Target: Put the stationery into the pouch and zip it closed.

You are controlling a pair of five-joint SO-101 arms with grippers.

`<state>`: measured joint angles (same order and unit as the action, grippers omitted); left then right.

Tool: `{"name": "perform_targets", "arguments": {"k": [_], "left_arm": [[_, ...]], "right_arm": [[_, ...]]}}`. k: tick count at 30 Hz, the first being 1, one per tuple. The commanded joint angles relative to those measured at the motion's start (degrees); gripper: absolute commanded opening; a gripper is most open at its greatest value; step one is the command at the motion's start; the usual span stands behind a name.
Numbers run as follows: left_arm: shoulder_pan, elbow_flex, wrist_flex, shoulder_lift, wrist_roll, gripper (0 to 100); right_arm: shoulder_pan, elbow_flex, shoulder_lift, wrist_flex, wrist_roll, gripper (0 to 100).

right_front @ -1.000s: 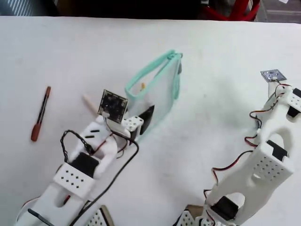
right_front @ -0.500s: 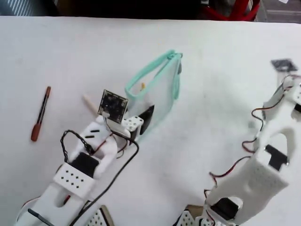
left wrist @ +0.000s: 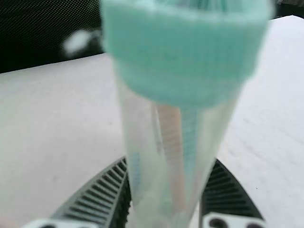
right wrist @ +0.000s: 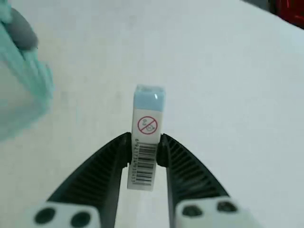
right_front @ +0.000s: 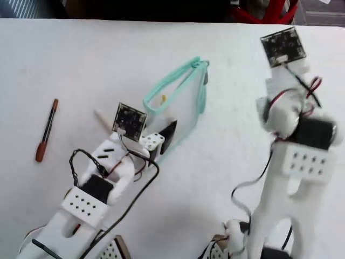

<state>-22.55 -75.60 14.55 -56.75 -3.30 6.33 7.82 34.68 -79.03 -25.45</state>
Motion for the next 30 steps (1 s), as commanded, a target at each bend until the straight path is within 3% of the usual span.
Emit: {"name": "perform_targets", "arguments": {"k": [1,6,9,15,30], "left_arm": [[0.22,0.53,-0.79,-1.10,0.26,20],[0.22,0.53,-0.79,-0.92,0.26,20],[0.13,0.53,-0.79,-0.92,0.18,20],[0.22,0.53,-0.79,-1.01,0.18,20],[0.48,0.53,-0.79,-1.10,0.00,22]], "right_arm": [[-11.47,3.34,12.44,7.87,9.85,1.8],[-30.29,5.98,19.65,22.46,16.70,1.8],[-36.44,6.07,16.75,29.23,18.90,1.8],[-36.44,6.07,6.55,38.64,22.68,1.8],[-34.24,16.00,8.48,34.68,23.12,1.8]]}}
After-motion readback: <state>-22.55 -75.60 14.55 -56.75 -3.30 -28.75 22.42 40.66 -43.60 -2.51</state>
